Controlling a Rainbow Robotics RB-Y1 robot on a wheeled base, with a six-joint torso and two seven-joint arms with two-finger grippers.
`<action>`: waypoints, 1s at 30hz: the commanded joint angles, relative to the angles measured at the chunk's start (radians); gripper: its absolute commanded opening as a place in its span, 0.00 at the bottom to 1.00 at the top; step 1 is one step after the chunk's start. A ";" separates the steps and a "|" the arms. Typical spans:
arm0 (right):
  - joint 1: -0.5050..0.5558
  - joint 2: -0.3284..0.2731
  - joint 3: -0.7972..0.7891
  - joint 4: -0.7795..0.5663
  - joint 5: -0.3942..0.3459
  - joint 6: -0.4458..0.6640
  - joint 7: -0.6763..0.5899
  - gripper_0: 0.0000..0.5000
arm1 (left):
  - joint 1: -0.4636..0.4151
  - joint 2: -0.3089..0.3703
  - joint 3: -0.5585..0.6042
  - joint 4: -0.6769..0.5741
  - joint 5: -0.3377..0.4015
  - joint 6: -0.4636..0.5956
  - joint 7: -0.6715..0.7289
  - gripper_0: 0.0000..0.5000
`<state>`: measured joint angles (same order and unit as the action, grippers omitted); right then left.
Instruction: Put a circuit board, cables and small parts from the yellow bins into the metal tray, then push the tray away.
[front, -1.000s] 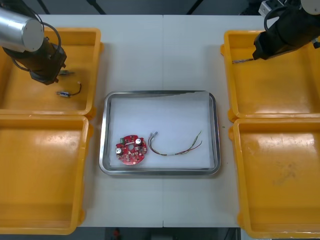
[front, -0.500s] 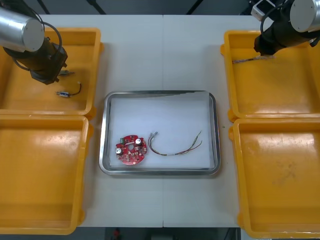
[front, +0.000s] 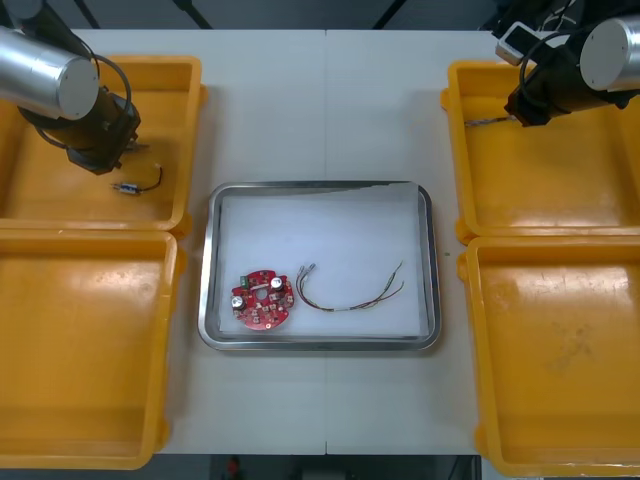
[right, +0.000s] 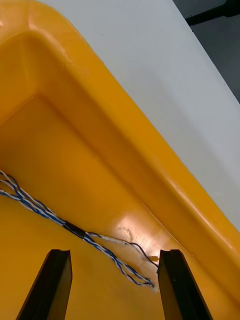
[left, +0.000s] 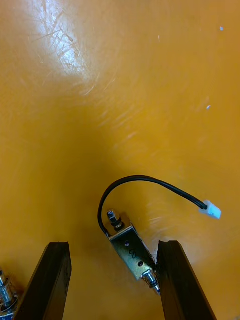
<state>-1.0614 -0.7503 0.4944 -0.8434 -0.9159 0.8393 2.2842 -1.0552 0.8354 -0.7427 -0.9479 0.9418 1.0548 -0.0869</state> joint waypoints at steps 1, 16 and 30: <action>-0.054 -0.035 0.092 0.020 -0.049 -0.059 0.034 1.00 | 0.009 -0.006 -0.029 -0.015 -0.011 -0.021 -0.053 1.00; -0.054 0.026 0.134 0.139 -0.089 -0.190 0.029 1.00 | 0.044 -0.015 -0.029 -0.015 -0.040 -0.070 -0.070 0.00; -0.052 0.052 0.134 0.147 -0.129 -0.210 0.006 1.00 | 0.040 0.037 0.074 -0.164 -0.063 0.120 -0.079 0.00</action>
<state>-1.0671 -0.7132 0.6291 -0.6975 -1.0263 0.6410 2.2842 -1.0288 0.8359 -0.7511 -1.0383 0.8870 1.1143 -0.0870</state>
